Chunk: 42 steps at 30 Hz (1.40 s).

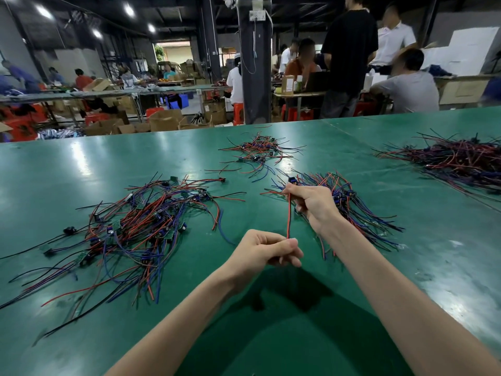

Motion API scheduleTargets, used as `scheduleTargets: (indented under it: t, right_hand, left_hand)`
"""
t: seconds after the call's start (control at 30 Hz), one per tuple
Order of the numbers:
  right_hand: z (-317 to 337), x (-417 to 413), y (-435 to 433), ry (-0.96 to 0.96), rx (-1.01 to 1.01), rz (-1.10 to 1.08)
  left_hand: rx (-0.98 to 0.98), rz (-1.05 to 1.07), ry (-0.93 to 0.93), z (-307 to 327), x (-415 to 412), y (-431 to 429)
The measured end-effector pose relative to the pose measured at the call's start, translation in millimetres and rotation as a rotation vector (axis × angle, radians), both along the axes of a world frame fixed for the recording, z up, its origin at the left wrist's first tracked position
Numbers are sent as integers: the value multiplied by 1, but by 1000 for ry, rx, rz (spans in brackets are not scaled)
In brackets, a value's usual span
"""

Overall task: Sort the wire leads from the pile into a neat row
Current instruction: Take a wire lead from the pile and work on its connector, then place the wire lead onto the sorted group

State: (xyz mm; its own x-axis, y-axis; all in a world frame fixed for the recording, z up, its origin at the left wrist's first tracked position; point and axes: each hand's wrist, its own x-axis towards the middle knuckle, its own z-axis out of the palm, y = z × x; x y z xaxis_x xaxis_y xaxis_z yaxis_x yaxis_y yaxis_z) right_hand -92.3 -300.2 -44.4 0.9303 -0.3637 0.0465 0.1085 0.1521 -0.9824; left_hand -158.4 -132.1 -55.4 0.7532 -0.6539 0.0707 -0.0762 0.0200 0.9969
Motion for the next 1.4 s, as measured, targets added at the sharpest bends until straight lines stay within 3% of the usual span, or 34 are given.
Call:
scheduleTargets:
  t: [0.23, 0.53, 0.6, 0.7, 0.77, 0.87, 0.93, 1.03, 1.27, 1.4]
  right_hand:
    - [1, 8, -22, 18, -35, -139]
    - [19, -1, -56, 94, -36, 54]
    - [17, -2, -62, 144, -211, 9]
    - [9, -4, -64, 238, -668, -167]
    - [3, -5, -62, 331, -846, -237]
    - [-2, -3, -60, 409, -970, -300]
    - [-2, -4, -57, 440, -1022, -351]
    - [-3, -8, -49, 434, -1128, -410]
    - [-4, -11, -22, 109, -1280, -530]
    - [-4, -14, -7, -87, -1261, -562]
  left_hand:
    - [96, -113, -109, -10, -9, -3]
    - [179, 8, -242, -17, -5, -4]
    - [158, 81, -264, -15, 1, -1]
    - [210, 262, -367, -9, 12, 4]
    - [416, 472, -565, -7, 25, 14]
    - [910, 807, -844, -4, 47, 43]
    - [1191, 894, -821, -6, 62, 64]
    - [1454, 893, -601, -13, 75, 87]
    - [1447, 970, -615, -14, 85, 103]
    - [1255, 1122, -620, -8, 82, 103]
